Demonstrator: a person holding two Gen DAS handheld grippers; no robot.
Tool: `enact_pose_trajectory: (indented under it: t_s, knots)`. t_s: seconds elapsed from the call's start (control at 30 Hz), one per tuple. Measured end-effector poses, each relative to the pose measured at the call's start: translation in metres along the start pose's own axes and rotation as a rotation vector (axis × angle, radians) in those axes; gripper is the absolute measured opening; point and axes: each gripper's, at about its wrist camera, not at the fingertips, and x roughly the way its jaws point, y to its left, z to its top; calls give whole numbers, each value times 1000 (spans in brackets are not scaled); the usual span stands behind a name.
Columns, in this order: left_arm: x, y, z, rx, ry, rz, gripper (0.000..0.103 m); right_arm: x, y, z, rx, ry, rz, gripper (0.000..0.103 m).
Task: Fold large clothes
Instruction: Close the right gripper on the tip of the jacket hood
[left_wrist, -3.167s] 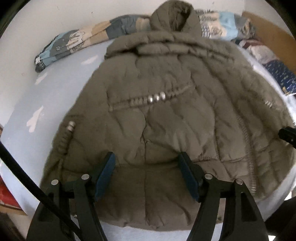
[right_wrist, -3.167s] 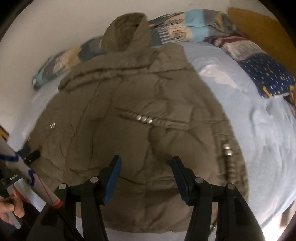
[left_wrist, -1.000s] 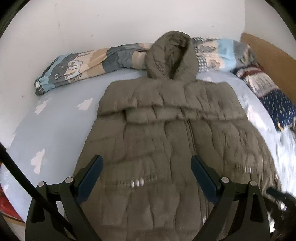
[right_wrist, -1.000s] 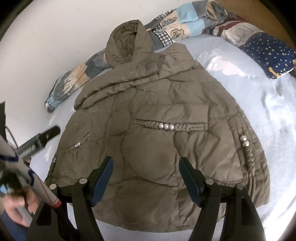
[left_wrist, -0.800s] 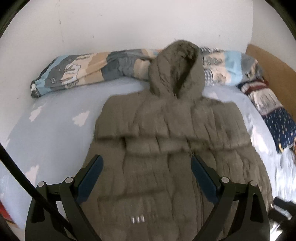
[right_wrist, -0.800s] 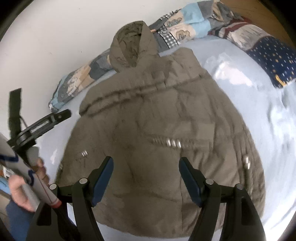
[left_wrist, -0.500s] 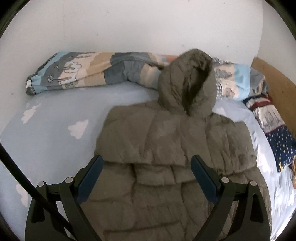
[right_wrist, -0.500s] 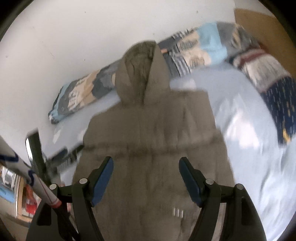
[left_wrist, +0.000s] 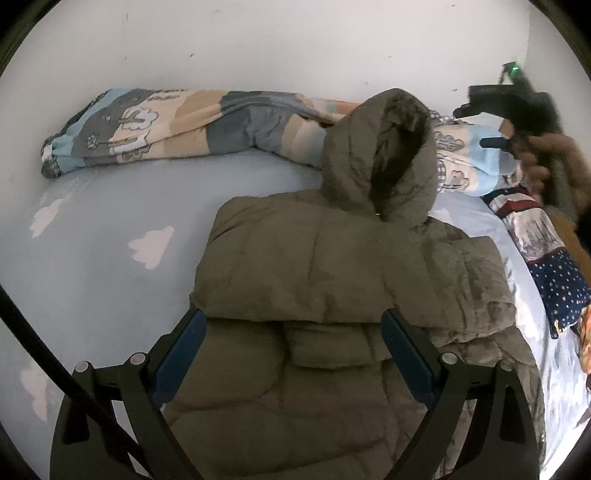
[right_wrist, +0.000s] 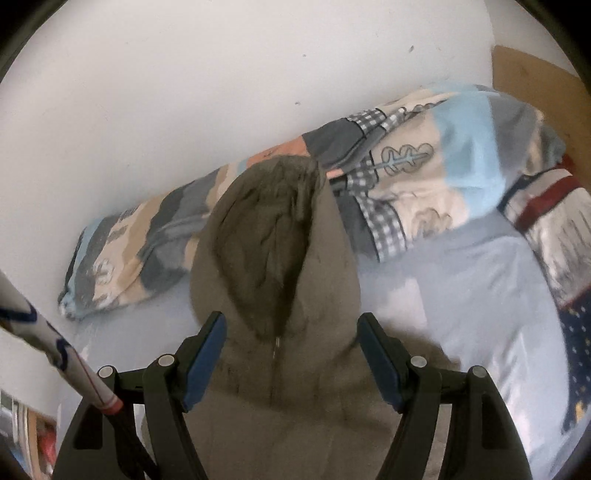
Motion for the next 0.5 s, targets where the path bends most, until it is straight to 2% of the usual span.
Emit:
enact_pose_trajectory:
  t_s: [0.07, 0.13, 0.3, 0.4, 0.47, 0.5]
  knots:
    - [7, 3, -1, 0, 5, 9, 95, 34, -1, 21, 6, 4, -36, 77]
    - [12, 4, -1, -1, 7, 31, 95, 57, -5, 35, 13, -4, -71, 70]
    - [24, 10, -2, -27, 31, 14, 95, 105, -11, 64, 43, -40, -79, 67]
    - [29, 6, -4, -3, 34, 32, 95, 130, -10, 72, 38, -52, -111, 48]
    - [31, 5, -5, 9, 36, 35, 95, 145, -13, 73, 37, -41, -152, 29]
    - [32, 4, -5, 12, 39, 37, 95, 149, -17, 72, 37, -33, -176, 12]
